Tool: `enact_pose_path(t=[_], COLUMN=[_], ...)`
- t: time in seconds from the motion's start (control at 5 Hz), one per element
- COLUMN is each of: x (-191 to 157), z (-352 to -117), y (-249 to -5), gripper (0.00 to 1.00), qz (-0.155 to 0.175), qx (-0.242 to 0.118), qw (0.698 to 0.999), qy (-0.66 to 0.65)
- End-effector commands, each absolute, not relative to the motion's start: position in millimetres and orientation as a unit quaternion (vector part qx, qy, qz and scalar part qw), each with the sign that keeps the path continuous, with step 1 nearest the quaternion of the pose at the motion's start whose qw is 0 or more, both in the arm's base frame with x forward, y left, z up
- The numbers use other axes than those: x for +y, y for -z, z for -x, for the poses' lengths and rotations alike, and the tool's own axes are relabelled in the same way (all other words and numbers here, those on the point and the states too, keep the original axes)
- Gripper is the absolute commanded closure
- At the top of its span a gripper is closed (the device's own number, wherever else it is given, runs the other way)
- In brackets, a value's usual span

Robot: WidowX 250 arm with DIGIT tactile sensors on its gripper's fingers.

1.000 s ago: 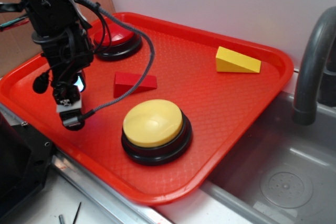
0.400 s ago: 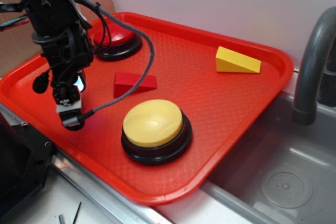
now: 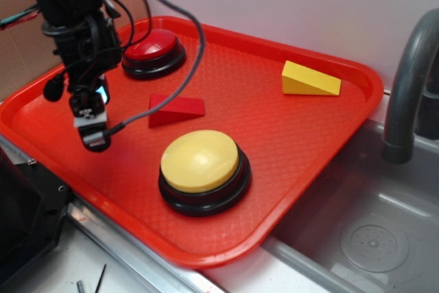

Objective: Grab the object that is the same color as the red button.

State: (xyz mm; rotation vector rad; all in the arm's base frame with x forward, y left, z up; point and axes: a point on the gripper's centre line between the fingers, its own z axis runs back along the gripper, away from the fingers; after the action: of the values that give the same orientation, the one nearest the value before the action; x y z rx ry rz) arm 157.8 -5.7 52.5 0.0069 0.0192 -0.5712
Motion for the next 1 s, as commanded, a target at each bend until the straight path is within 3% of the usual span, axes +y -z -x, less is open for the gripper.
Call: enact_pose_path(t=[0.0, 0.2, 0.8], x=[-20, -16, -19], z=[-210, -221, -222], y=[-43, -37, 0], gripper=[0.00, 0.00, 0.00], qz=[-0.025, -0.026, -0.021], qx=[0.015, 0.018, 0.035], qw=[0.955, 0.954, 0.950], qy=[0.296, 0.298, 0.309])
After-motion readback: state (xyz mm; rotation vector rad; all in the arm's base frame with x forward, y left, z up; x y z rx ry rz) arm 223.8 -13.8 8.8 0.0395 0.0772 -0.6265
